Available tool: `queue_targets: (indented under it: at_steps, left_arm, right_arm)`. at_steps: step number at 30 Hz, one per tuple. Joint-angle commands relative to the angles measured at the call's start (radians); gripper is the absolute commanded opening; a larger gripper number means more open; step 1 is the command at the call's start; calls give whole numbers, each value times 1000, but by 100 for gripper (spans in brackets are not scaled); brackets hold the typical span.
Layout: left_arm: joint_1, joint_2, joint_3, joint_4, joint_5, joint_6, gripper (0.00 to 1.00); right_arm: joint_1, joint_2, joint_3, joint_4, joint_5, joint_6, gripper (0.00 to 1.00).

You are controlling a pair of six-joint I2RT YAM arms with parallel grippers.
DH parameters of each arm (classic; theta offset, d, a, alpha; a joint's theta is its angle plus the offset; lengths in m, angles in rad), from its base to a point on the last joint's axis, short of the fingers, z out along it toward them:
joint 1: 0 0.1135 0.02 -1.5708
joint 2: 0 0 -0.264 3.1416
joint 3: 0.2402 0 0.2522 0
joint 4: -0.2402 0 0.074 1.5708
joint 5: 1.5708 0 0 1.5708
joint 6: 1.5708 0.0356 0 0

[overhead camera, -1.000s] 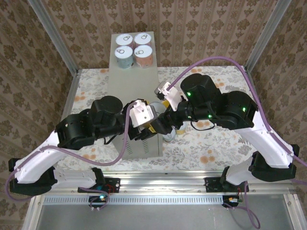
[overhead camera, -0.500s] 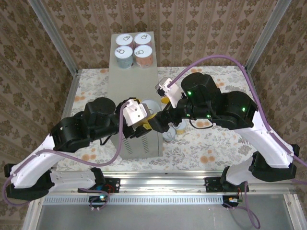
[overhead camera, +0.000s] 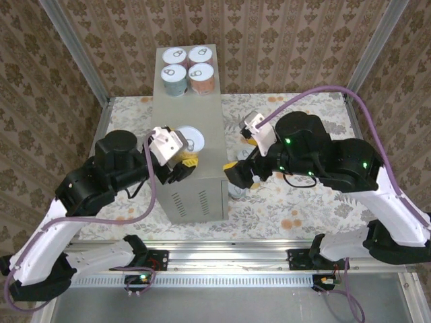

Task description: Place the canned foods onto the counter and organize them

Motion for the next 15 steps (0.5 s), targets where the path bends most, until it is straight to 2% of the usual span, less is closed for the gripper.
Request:
queue_targets:
  at_steps: [1, 8, 15]
  left_arm:
    - [66, -26, -11, 135, 137, -65, 67]
    - [165, -40, -61, 182, 243, -117, 67]
    - [199, -52, -88, 180, 272, -132, 70]
  right_arm:
    - [-2, -42, -42, 36, 43, 12, 100]
    - [-2, -99, -106, 60, 62, 19, 100]
    - [-2, -111, -129, 70, 64, 20, 100]
